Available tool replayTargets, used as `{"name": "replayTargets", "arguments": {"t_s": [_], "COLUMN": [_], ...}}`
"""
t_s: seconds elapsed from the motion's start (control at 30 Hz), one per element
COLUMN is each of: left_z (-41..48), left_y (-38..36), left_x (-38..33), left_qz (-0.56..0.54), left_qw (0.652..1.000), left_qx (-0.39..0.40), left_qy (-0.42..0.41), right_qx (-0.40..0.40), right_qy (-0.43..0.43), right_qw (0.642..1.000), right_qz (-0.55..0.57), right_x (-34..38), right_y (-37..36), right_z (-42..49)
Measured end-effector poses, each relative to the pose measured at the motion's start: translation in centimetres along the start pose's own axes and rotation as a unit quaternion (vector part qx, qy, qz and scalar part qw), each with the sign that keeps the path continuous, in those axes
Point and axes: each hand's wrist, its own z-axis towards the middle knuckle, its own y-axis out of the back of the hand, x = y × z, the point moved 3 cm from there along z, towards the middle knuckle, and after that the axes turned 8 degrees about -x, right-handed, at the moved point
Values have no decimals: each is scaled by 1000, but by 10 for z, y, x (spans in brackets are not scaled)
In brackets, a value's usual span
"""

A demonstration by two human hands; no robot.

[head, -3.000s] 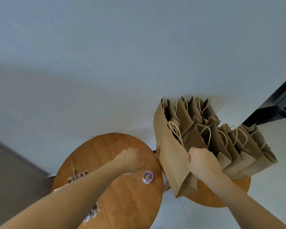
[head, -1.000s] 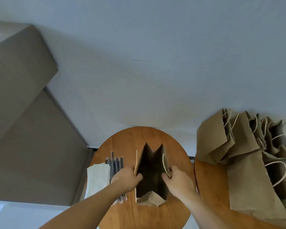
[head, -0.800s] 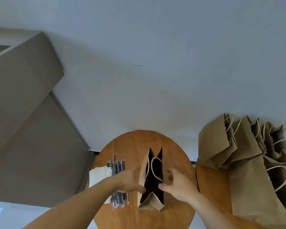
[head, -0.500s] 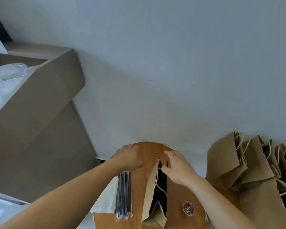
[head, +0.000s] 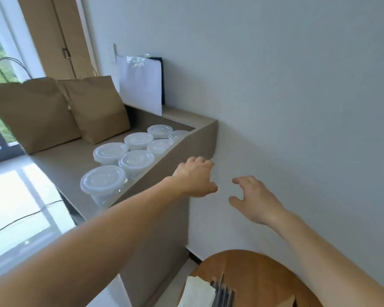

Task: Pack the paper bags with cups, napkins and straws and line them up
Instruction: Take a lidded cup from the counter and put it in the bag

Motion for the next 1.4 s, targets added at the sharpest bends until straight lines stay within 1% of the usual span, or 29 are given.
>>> {"name": "replayTargets", "arguments": {"t_s": [0.1, 0.23, 0.3, 0.43, 0.57, 0.77, 0.87, 1.0, 1.07, 1.17, 1.3, 1.4], "left_z": [3, -8, -17, -34, -45, -48, -45, -40, -38, -35, -28, -16], "left_y": [42, 78, 89, 103, 99, 79, 78, 76, 76, 78, 91, 109], "left_x": [50, 131, 174, 250, 298, 336, 346, 348, 347, 344, 338, 330], "left_qz": [7, 8, 11, 26, 21, 12, 14, 4, -1, 0, 7, 13], "left_qw": [998, 993, 988, 976, 968, 967, 967, 968, 968, 971, 971, 971], "left_qx": [-46, -79, -85, -78, -66, -31, -24, -30, -34, -39, -73, -105], "left_qy": [35, 93, 131, 202, 240, 253, 252, 248, 248, 237, 226, 214], "right_qx": [-34, -53, -36, 27, 77, 160, 175, 185, 176, 143, 104, 44], "right_qy": [53, 112, 137, 183, 209, 215, 218, 220, 220, 227, 224, 231], "right_qw": [998, 992, 990, 982, 975, 963, 957, 953, 954, 960, 969, 969], "right_qz": [-6, 22, 27, 29, 21, -32, -75, -100, -100, -78, 16, 77], "right_x": [52, 125, 162, 230, 278, 309, 313, 315, 316, 316, 308, 301], "right_y": [17, 19, 10, -19, -46, -82, -92, -99, -102, -107, -91, -53], "right_z": [36, 79, 98, 128, 152, 182, 194, 204, 207, 208, 205, 205]}}
